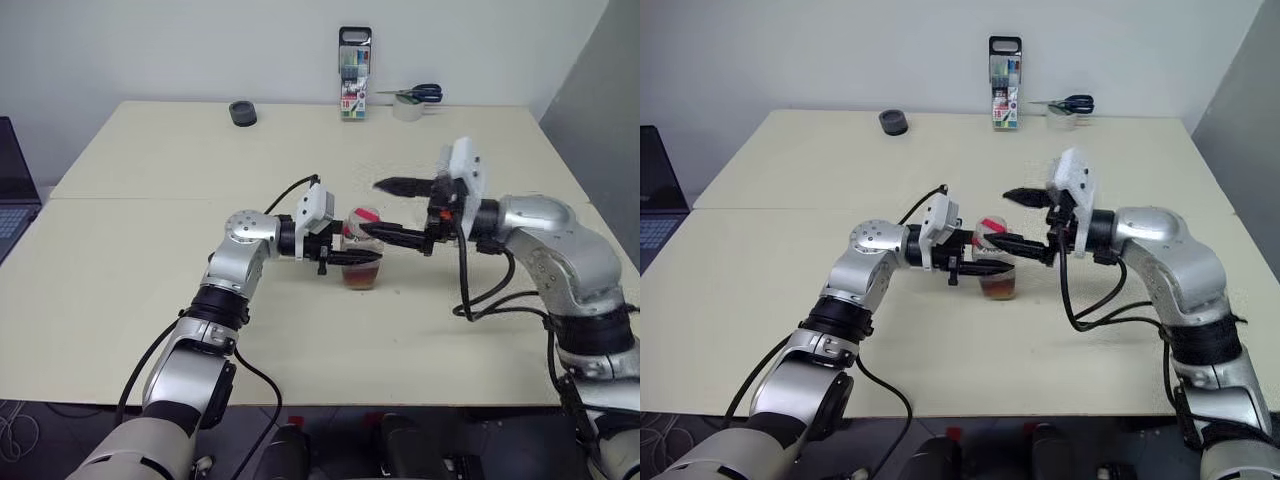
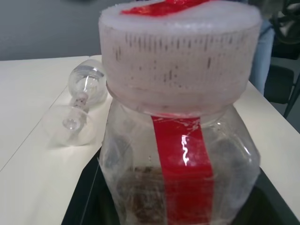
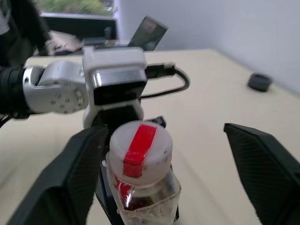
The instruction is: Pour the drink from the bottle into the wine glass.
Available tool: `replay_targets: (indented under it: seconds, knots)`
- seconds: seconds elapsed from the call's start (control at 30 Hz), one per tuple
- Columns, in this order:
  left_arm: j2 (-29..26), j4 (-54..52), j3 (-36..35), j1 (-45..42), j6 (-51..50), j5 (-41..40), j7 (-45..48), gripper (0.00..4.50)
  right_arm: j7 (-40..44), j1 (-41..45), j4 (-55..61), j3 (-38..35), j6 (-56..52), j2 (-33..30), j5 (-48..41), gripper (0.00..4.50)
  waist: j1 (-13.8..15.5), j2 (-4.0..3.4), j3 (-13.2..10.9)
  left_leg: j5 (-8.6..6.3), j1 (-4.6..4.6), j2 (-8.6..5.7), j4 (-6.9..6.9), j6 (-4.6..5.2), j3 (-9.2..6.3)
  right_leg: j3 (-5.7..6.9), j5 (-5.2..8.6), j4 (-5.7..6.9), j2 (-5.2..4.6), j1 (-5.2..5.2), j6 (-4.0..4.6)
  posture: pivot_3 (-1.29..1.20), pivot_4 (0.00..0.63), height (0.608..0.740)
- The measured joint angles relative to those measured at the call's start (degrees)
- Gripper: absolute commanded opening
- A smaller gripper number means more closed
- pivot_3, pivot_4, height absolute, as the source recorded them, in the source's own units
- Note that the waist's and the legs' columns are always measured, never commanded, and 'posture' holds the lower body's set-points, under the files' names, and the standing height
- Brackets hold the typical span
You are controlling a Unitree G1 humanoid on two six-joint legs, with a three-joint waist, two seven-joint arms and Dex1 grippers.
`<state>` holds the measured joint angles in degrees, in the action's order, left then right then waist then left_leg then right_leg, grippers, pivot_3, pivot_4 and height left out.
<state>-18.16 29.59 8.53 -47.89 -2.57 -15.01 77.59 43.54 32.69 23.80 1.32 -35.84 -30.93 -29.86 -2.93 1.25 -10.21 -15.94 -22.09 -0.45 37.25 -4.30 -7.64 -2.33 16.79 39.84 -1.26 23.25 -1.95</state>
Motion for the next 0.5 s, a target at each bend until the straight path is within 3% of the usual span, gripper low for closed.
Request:
replay_targets:
  seconds: [0.17,0.3,0.5]
  knots:
    - [1.20,0.43,-0.02,-0.06,-0.01,0.01,-2.20,1.82,-14.54,-6.59,10.58,1.42,-3.54,7.24,3.79,4.50,-0.19,0.00,0.00,0.00,0.07,0.03,0.05,0.01,0.04,-0.05,0.00,0.08,0.05,0.00,-0.01,0.00,0.150,0.740]
    - [1.97,1.41,-0.01,-0.26,0.44,0.01,-2.89,1.82,-25.18,-7.20,11.67,5.63,-4.99,14.29,9.21,4.50,-0.33,-0.01,0.01,0.01,0.10,0.05,0.04,-0.01,0.04,-0.05,0.01,0.12,0.11,0.00,-0.01,0.00,0.150,0.740]
    - [2.19,2.84,-0.03,-0.61,0.99,0.05,-3.17,1.82,-30.20,-7.34,10.63,10.26,-4.84,17.65,14.45,4.50,-0.31,-0.02,0.01,0.07,0.06,0.01,0.03,-0.11,0.05,-0.05,0.00,0.05,0.07,0.00,0.00,0.00,0.150,0.740]
